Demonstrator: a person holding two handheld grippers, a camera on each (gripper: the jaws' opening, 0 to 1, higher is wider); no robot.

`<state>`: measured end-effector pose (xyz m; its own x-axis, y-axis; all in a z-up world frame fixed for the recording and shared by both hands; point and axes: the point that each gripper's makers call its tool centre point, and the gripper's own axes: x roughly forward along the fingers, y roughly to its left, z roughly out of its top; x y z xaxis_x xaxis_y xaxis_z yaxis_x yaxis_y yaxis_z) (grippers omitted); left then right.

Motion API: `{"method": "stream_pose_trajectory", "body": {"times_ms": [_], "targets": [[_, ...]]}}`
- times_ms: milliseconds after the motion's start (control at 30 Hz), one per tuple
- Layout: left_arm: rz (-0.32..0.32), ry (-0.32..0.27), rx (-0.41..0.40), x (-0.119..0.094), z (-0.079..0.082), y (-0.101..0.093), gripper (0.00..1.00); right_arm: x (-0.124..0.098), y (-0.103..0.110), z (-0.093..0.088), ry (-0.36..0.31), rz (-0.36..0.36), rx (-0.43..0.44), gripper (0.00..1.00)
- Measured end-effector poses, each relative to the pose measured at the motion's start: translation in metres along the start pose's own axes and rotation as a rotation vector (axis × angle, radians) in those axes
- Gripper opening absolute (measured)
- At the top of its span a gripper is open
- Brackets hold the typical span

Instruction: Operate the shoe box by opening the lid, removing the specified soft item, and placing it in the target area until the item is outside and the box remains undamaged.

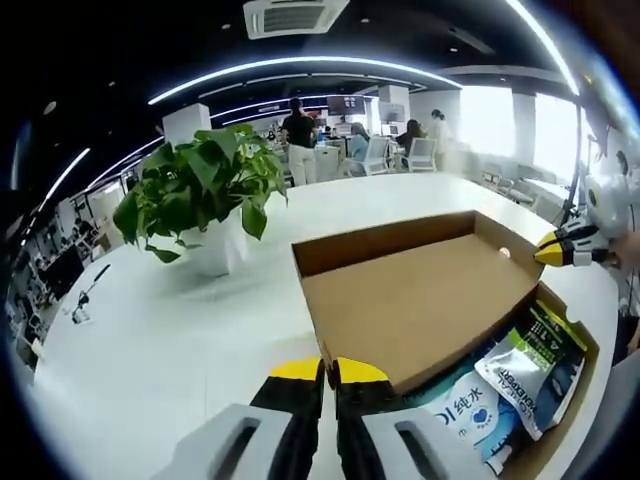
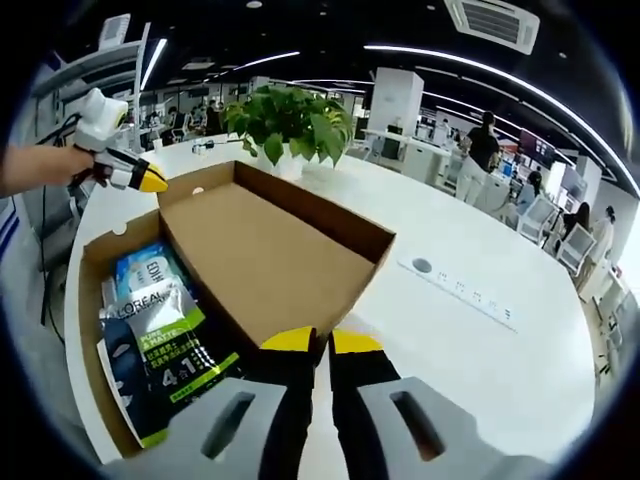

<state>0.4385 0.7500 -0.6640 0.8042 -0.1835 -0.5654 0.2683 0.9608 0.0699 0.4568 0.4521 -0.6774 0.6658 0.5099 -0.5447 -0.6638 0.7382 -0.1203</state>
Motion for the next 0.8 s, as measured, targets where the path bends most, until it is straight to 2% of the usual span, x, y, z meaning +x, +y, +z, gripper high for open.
{"method": "stream_pose_trajectory", "body": {"times_ms": [800], "targets": [[-0.001, 0.050, 0.012, 0.015, -0.003, 0.000, 0.03, 0.010, -0.004, -0.007, 0.038, 0.014, 0.047, 0.04]]}}
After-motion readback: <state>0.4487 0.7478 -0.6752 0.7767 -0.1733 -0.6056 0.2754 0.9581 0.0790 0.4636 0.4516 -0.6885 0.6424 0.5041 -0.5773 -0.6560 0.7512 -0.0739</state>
